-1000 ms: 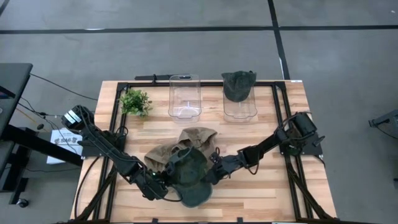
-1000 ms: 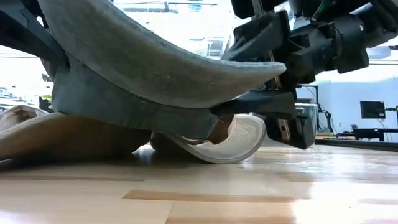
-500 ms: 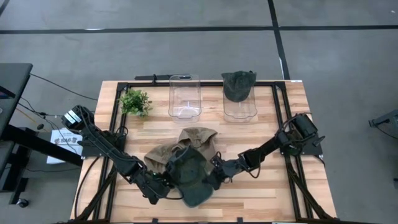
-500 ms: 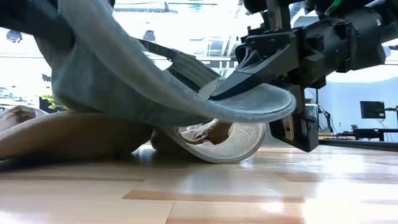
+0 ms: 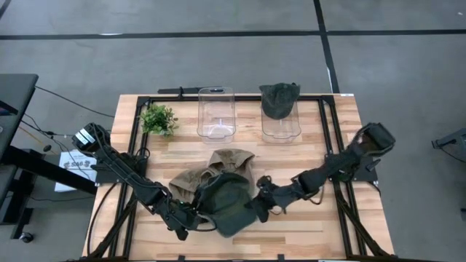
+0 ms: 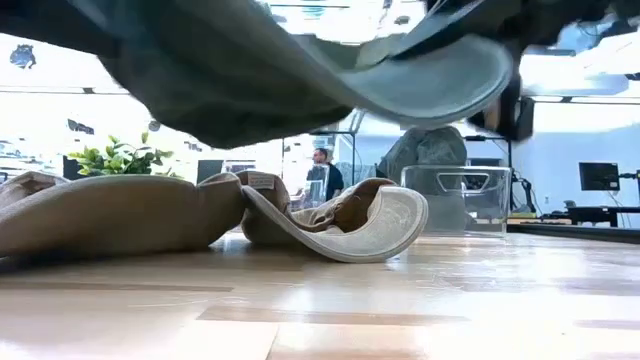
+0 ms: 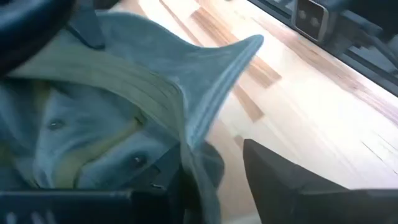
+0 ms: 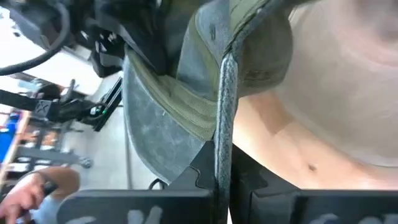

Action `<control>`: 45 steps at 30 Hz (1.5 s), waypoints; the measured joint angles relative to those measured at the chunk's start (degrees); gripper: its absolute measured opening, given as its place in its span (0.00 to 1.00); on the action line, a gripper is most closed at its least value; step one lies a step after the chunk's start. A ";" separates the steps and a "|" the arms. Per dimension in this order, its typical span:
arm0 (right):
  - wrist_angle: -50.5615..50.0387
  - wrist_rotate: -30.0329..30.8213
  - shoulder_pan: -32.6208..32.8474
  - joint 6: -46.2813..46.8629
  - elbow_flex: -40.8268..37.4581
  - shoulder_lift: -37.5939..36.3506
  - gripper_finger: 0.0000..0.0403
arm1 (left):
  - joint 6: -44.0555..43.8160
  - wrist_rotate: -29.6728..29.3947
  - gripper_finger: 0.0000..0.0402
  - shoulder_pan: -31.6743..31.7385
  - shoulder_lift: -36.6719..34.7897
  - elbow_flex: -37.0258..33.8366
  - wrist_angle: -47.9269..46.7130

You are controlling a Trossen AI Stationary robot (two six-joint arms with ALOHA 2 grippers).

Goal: Pick & Place hat
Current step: Put the black cap into the right transparent bin

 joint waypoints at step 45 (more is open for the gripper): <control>-11.66 31.69 9.59 -14.95 -0.04 -7.76 0.00 | 23.74 -50.77 0.29 2.98 -9.16 -0.04 43.56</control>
